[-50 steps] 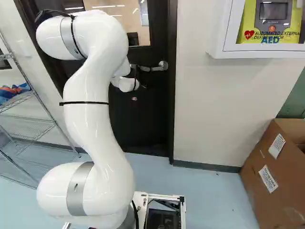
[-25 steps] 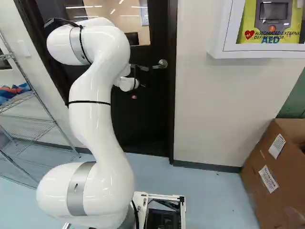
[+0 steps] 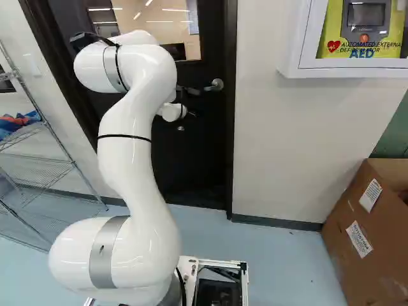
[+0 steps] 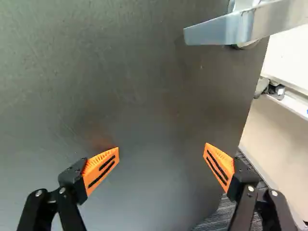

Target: Open the door and move inside

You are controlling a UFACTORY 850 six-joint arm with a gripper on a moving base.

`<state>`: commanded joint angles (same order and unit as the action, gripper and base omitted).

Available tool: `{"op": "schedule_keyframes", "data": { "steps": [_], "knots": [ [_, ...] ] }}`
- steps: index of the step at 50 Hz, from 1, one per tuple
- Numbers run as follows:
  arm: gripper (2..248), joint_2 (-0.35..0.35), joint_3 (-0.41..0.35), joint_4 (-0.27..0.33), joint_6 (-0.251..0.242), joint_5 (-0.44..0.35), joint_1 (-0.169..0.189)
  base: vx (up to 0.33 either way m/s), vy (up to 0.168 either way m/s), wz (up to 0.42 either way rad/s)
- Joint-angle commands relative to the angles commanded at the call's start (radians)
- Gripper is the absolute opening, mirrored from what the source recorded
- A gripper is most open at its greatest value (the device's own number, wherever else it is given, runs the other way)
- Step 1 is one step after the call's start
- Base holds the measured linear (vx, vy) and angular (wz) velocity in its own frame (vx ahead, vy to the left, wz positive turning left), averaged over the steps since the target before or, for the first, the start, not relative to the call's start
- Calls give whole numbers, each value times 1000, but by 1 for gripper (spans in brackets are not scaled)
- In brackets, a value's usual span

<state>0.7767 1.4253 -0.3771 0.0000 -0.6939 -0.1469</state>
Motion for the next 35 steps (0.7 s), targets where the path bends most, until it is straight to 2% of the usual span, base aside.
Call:
{"op": "schedule_keyframes", "data": {
  "steps": [22, 35],
  "knots": [
    [247, 49, 69, 0, 0, 0, 0, 0, 0, 0],
    [247, 14, 19, 0, 0, 0, -3, 0, 0, 0]
  ]
}}
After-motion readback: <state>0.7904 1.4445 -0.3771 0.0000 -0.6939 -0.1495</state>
